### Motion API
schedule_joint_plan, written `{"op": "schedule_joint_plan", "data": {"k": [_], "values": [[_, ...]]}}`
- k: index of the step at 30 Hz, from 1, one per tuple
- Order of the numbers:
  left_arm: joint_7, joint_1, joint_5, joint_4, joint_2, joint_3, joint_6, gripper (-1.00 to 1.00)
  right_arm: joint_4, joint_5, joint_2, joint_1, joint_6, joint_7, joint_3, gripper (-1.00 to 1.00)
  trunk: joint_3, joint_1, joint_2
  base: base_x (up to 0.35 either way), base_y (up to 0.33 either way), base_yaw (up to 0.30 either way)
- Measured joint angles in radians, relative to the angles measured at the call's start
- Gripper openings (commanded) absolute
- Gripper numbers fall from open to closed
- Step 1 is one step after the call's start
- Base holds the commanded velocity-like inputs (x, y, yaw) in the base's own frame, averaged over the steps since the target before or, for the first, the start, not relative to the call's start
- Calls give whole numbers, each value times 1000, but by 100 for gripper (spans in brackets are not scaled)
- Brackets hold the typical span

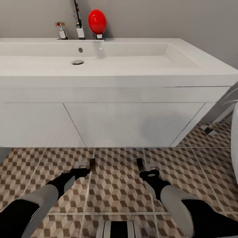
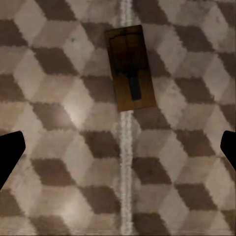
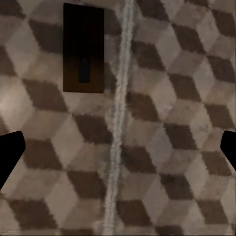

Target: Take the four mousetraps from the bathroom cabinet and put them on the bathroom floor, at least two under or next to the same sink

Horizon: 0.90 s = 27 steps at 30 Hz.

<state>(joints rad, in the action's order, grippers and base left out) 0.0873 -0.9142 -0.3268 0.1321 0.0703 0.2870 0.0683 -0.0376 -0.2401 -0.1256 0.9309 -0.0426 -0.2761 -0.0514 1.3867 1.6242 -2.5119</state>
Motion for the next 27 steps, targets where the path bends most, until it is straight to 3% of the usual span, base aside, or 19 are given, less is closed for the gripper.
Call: {"op": "schedule_joint_plan", "data": {"k": [27], "values": [[0,0,0,0,1,-1,0,100,0,-1,0,0,13,2,1,100,0,0,0,-344,0,0]]}}
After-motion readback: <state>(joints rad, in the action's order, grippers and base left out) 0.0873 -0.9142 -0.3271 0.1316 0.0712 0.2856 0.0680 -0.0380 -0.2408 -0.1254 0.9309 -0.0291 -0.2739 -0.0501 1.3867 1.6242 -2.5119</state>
